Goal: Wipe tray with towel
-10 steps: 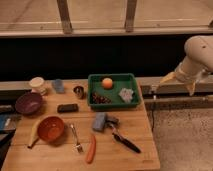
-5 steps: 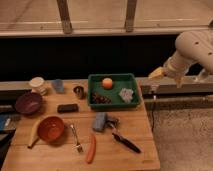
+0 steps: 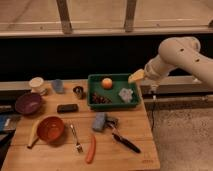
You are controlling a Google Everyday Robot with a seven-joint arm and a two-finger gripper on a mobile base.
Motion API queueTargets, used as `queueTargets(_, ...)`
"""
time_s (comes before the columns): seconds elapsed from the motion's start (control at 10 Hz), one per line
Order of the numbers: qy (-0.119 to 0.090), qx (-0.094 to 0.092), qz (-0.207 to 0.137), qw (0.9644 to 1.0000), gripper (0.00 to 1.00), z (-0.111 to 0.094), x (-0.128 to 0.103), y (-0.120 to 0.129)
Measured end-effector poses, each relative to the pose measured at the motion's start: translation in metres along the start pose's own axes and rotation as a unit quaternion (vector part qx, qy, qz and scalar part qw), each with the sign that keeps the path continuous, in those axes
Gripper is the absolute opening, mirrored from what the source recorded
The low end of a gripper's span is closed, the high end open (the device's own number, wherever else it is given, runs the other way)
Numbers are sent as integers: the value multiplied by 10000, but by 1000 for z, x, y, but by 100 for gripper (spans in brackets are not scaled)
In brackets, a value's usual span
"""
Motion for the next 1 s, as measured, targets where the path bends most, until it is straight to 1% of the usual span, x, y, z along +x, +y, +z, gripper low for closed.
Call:
queueTargets(0.1,-71,-79,-123,9999,80,2,1,11)
queueTargets(0.3,-68,-80,-143,9998,80,1,2,10)
queueTargets(0.4,31,-105,-236,9997,80,2,5,8)
queueTargets(0.5,109,-135,-393,9991,80,6,9,12)
queueTargets(0.6,182,-188,-572,9980,80,11,12,23)
queueTargets(0.7,326,-292,-851,9954,80,23,16,44)
queueTargets(0.9,519,-421,-1162,9910,80,43,21,74)
queueTargets(1.0,652,-490,-1375,9871,80,61,24,92)
